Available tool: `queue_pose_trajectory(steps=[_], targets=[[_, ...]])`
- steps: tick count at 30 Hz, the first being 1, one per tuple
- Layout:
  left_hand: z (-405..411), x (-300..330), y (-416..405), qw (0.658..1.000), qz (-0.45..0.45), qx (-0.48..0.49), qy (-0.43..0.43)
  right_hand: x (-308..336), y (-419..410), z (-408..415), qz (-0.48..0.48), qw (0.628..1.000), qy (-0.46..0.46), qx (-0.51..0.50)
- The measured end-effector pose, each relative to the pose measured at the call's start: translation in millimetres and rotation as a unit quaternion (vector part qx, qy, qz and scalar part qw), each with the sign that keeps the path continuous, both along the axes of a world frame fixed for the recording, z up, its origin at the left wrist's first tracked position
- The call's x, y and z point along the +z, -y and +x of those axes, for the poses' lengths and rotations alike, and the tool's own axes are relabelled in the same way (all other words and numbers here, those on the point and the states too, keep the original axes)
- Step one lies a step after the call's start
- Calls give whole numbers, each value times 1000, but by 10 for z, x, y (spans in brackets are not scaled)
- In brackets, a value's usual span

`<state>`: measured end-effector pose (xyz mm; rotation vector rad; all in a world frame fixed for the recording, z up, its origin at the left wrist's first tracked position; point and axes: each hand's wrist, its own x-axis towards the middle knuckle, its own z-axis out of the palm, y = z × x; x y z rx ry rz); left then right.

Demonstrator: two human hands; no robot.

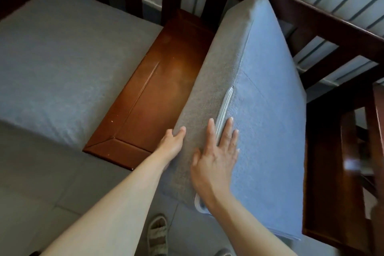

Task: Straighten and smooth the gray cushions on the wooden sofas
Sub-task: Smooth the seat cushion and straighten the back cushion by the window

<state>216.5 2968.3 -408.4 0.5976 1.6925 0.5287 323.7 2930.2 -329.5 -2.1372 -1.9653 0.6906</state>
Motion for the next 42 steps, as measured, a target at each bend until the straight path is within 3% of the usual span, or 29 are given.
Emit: queue_pose_trajectory(steps=[6,16,31,39,42], targets=[[136,139,-63,996,-53,70,25,124,15,167,-4,999,-32,0],[661,656,6,999,18,50,-7,620,107,792,41,993,-99,-38],[2420,1813,51,972,87,-2,-218,1495,222,2687,75,981,-164,-67],[3487,2185,251,950,135,-62,-275,1660,395,3798,85,986,-117,-81],[3808,2268,268,947,157,-95,-264,1683,393,4178,42,976,-176,-121]])
